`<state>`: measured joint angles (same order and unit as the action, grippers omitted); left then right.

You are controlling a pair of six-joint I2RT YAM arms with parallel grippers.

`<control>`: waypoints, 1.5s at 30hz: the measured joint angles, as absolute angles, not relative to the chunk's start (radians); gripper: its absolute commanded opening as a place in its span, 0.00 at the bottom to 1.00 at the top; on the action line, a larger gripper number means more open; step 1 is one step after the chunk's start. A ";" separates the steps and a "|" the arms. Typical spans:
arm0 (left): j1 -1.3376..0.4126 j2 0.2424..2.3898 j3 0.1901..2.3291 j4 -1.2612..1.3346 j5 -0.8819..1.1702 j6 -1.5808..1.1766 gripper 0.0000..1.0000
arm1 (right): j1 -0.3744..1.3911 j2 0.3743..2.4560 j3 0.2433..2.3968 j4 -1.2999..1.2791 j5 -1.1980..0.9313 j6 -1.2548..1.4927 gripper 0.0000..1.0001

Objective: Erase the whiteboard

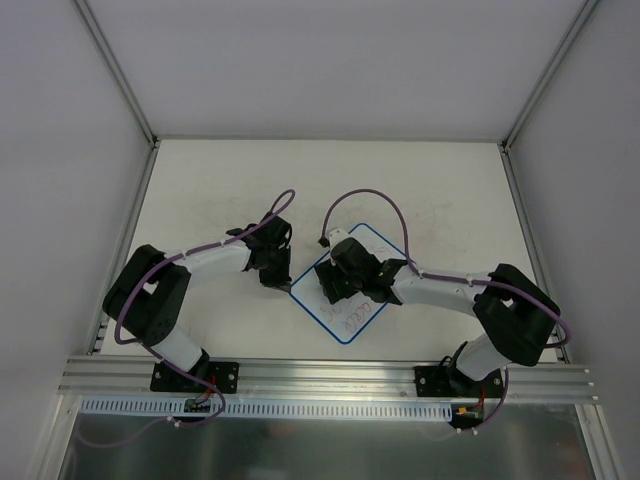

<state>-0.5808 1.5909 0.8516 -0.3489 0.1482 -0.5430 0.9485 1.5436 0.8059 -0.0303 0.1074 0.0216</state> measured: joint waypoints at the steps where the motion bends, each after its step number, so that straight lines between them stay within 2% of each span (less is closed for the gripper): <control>1: -0.581 1.590 0.852 -0.350 0.147 -0.543 0.00 | 0.954 1.544 0.804 -0.026 0.111 0.023 0.66; 15: -0.581 1.589 0.852 -0.353 0.146 -0.543 0.00 | 0.986 1.546 0.762 0.002 0.171 0.070 0.61; 21: -0.581 1.589 0.852 -0.353 0.146 -0.542 0.00 | 0.989 1.550 0.754 0.003 0.181 0.085 0.54; 26: -0.581 1.589 0.852 -0.353 0.146 -0.542 0.00 | 0.993 1.550 0.751 0.004 0.184 0.093 0.45; 31: -0.581 1.589 0.852 -0.353 0.146 -0.542 0.00 | 0.995 1.552 0.751 0.005 0.192 0.094 0.30; 35: -0.581 1.589 0.852 -0.354 0.146 -0.540 0.00 | 0.997 1.555 0.752 0.005 0.197 0.093 0.17; 39: -0.581 1.587 0.852 -0.354 0.145 -0.537 0.00 | 1.004 1.567 0.769 -0.006 0.205 0.086 0.00; 45: -0.581 1.584 0.852 -0.359 0.144 -0.535 0.00 | 1.061 1.632 0.884 -0.121 0.241 0.065 0.00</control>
<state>-0.5808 1.5845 0.8516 -0.3592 0.1436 -0.5354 1.0607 1.6318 0.8841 -0.1215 0.2405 0.0650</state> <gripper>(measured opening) 0.003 0.431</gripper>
